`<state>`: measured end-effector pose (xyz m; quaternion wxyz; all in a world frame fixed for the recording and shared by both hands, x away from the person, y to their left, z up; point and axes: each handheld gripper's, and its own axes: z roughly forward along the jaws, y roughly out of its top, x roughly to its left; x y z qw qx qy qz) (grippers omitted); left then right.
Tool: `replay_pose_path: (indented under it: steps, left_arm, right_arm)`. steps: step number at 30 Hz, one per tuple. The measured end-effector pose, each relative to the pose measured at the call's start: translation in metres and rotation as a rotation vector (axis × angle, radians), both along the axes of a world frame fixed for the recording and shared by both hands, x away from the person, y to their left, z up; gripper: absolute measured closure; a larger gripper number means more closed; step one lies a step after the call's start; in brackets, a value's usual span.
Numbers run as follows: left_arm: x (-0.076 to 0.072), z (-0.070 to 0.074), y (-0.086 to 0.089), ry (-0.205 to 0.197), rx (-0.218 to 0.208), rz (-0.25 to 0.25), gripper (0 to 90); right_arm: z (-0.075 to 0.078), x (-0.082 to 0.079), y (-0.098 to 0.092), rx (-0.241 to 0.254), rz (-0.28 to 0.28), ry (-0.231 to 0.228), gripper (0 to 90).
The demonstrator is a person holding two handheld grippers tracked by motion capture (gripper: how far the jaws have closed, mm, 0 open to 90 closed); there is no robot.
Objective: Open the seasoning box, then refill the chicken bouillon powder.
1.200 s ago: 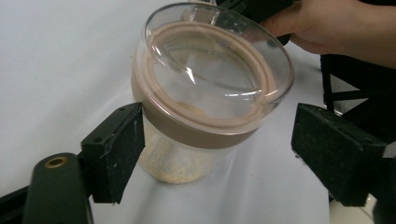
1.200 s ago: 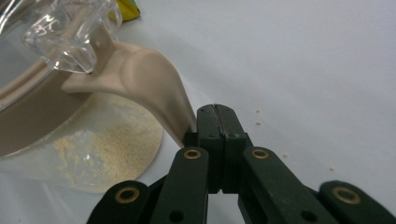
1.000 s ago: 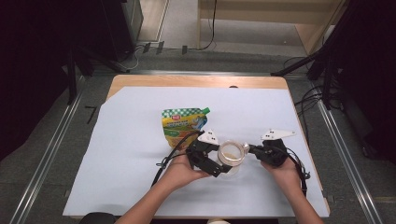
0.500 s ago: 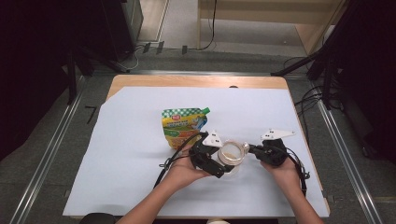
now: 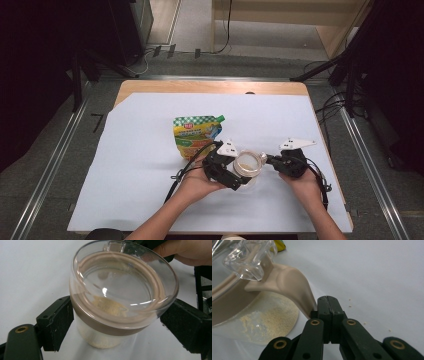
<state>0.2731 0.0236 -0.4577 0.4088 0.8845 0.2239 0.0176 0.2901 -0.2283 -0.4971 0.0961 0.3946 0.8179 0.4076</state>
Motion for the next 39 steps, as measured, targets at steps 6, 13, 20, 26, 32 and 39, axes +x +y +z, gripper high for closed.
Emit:
replay_pose_path:
  steps: [6, 13, 20, 26, 32, 39]
  left_arm:
    - [0.0007, -0.0005, -0.0001, 0.003, -0.008, 0.008, 12.6]
    - [0.0001, -0.0006, -0.0003, -0.002, -0.006, 0.003, 12.5]
    - [-0.001, -0.0007, -0.0019, -0.008, -0.001, 0.009, 11.9]
    - [-0.0013, -0.0017, -0.0047, -0.022, -0.001, 0.013, 11.2]
    - [0.0001, -0.0029, -0.0063, -0.026, -0.012, 0.014, 10.1]
    - [0.0007, -0.0016, -0.009, -0.041, -0.004, 0.006, 9.7]
  right_arm:
    - [-0.0001, 0.0007, 0.0003, 0.001, -0.002, 0.002, 90.0]
    - [0.0, 0.0016, 0.0007, 0.001, 0.0, -0.003, 90.0]
    - [0.0004, 0.0013, 0.0008, -0.001, -0.001, -0.003, 90.0]
    - [0.0003, 0.0016, 0.0016, -0.003, -0.005, -0.004, 90.0]
    - [0.0004, 0.0021, 0.0021, -0.004, -0.007, -0.006, 90.0]
    - [0.0003, 0.0027, 0.0025, -0.009, -0.004, -0.01, 90.0]
